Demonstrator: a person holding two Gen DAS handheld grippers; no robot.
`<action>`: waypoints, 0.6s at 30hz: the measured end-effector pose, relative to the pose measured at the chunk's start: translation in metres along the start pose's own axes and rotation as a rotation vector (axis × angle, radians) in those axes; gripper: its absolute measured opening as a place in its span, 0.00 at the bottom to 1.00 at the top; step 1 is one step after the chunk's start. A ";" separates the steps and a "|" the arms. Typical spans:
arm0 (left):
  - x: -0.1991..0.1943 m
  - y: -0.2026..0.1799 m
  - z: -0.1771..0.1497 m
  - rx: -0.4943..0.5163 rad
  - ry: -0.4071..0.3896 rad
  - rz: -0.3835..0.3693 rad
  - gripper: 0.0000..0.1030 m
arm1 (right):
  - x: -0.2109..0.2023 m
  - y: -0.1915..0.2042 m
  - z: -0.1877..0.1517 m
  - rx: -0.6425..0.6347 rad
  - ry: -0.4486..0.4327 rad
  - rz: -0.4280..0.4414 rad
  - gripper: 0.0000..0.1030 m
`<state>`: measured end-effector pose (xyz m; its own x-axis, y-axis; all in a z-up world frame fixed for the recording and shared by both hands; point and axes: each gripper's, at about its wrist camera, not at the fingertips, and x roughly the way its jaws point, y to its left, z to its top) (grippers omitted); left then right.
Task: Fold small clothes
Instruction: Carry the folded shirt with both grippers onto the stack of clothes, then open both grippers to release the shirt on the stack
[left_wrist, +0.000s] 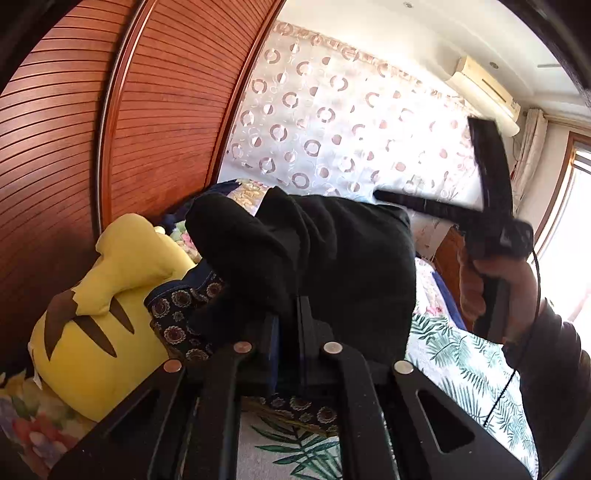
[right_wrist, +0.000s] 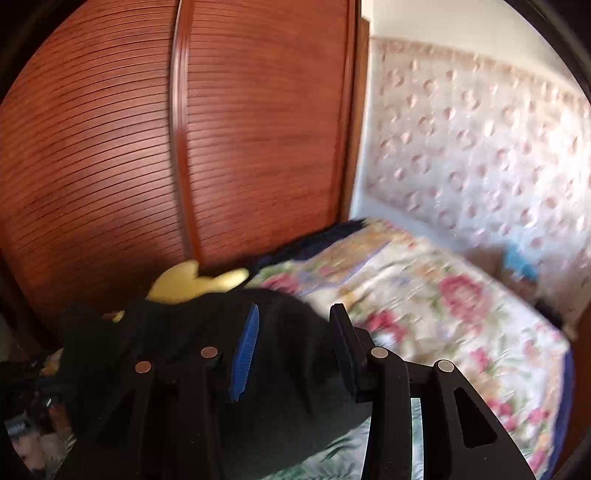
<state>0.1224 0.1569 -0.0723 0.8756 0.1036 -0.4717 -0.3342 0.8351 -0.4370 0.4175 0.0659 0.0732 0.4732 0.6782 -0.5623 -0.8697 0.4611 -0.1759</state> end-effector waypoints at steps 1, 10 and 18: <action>-0.001 0.001 0.000 0.000 0.002 0.001 0.09 | 0.010 0.009 -0.011 0.005 0.039 0.016 0.40; -0.025 -0.013 -0.002 0.150 -0.034 0.099 0.33 | 0.023 0.018 -0.033 0.046 0.058 -0.072 0.40; -0.049 -0.028 -0.006 0.236 -0.044 0.080 0.63 | -0.038 0.058 -0.075 0.102 -0.003 -0.095 0.40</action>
<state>0.0869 0.1249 -0.0421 0.8659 0.1932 -0.4614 -0.3168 0.9257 -0.2068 0.3388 0.0242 0.0240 0.5535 0.6305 -0.5442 -0.8023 0.5790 -0.1453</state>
